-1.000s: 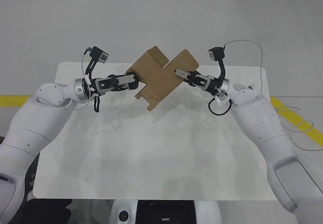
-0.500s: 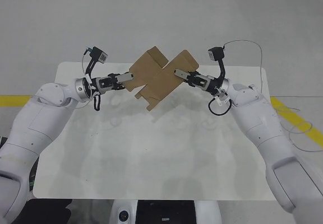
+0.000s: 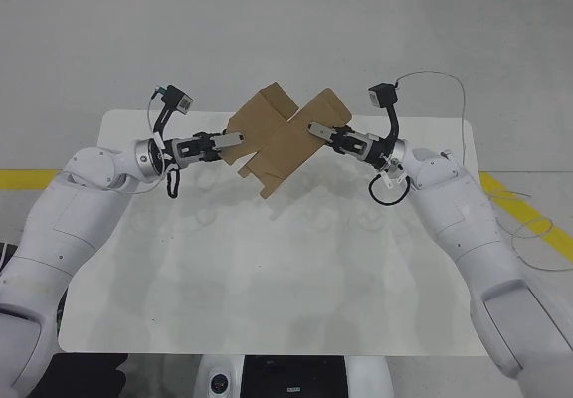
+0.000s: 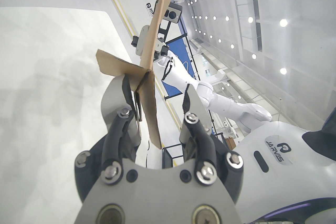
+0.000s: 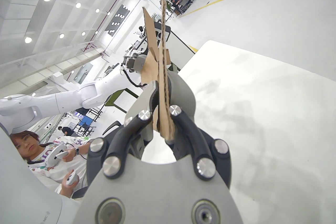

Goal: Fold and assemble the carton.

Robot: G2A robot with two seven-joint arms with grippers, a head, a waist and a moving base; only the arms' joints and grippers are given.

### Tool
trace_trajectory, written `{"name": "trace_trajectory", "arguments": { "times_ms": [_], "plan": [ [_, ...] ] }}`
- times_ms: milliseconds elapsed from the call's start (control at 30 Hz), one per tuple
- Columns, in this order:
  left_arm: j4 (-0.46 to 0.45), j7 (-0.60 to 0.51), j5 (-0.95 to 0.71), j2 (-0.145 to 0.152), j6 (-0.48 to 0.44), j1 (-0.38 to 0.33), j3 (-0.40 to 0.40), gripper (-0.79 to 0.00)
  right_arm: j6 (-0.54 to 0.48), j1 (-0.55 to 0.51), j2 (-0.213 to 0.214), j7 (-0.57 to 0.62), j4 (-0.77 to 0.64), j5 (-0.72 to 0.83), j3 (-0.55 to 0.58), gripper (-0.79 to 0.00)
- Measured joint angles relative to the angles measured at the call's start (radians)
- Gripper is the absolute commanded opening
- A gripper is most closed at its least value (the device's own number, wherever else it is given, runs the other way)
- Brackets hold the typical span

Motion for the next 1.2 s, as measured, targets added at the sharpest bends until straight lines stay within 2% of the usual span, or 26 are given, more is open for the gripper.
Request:
{"name": "trace_trajectory", "arguments": {
  "times_ms": [500, 633, 700, 900, 933, 967, 1000, 1200],
  "plan": [
    [0.003, 0.023, 0.094, -0.015, 0.012, 0.016, -0.034, -0.539, 0.000, -0.001, -0.003, 0.000, 0.015, -0.024, 0.017, -0.785],
    [0.002, 0.029, 0.111, -0.020, 0.019, 0.020, -0.041, -0.662, 0.000, 0.000, -0.005, 0.000, 0.018, -0.028, 0.019, -0.785],
    [0.002, 0.031, 0.117, -0.022, 0.022, 0.021, -0.045, -0.767, 0.000, 0.001, -0.005, 0.000, 0.019, -0.029, 0.020, -0.785],
    [0.004, 0.033, 0.131, -0.029, 0.032, 0.026, -0.056, -0.785, 0.000, 0.000, -0.007, 0.000, 0.021, -0.032, 0.023, -0.785],
    [0.005, 0.033, 0.132, -0.030, 0.033, 0.027, -0.058, -0.785, 0.000, -0.001, -0.007, 0.000, 0.021, -0.033, 0.023, -0.708],
    [0.005, 0.032, 0.133, -0.031, 0.035, 0.028, -0.060, -0.785, 0.000, -0.001, -0.007, 0.000, 0.020, -0.034, 0.023, -0.400],
    [0.005, 0.031, 0.134, -0.032, 0.036, 0.029, -0.062, -0.785, 0.000, -0.002, -0.007, 0.000, 0.020, -0.034, 0.023, 0.000],
    [0.005, 0.014, 0.134, -0.035, 0.029, 0.029, -0.085, -0.785, 0.000, -0.001, -0.001, 0.000, 0.030, -0.040, 0.018, 0.000]
  ]
}}
